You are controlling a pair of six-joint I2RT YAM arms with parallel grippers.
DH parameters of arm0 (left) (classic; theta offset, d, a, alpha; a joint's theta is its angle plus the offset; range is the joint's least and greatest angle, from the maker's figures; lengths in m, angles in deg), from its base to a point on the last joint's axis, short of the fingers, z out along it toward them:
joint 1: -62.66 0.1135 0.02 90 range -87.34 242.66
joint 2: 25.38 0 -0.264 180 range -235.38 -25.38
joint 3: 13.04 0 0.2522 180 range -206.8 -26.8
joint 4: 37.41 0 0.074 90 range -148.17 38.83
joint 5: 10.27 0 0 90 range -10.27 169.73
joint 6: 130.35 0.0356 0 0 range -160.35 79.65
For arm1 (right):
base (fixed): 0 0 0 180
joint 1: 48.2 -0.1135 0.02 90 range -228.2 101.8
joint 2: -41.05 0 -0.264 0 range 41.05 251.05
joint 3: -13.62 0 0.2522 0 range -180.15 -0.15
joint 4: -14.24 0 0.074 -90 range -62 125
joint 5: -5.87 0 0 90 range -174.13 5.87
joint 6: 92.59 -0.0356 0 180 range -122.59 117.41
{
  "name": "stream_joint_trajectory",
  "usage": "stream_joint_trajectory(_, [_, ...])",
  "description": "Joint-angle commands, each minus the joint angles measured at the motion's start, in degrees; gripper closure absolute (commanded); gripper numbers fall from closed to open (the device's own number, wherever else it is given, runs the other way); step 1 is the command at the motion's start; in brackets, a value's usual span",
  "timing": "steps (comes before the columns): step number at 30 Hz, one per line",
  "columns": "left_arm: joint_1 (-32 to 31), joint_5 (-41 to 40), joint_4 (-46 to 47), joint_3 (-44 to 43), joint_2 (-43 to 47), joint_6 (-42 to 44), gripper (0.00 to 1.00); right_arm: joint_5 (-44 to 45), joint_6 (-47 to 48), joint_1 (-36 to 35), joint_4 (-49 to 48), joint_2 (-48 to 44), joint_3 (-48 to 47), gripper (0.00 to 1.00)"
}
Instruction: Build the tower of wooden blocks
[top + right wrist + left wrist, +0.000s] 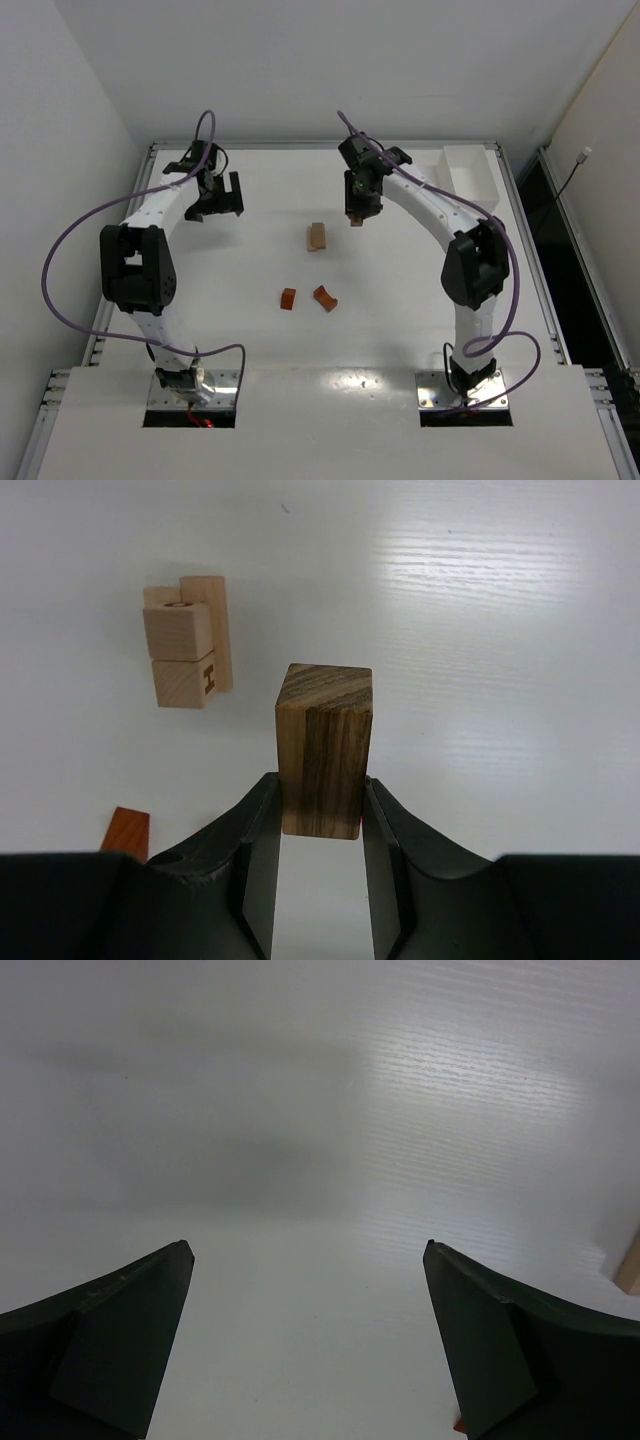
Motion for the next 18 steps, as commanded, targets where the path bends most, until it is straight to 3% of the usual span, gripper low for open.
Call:
stream_joint_trajectory(1, [0.85, -0.84, 0.98, 0.71, 3.09, -1.54, 0.0, 3.3, -9.17, -1.4, 3.54, 0.97, -4.35, 1.0])
stream_joint_trajectory(8, [0.85, -0.31, 0.98, 1.24, 3.09, -1.54, 0.0, 2.77, -13.3, -4.47, 3.54, 7.74, -12.08, 1.0])
stream_joint_trajectory(18, [0.85, -0.31, 0.98, 1.85, 3.09, -1.54, 0.0, -1.63, -13.4, -6.59, 0.74, 12.85, -14.02, 1.0])
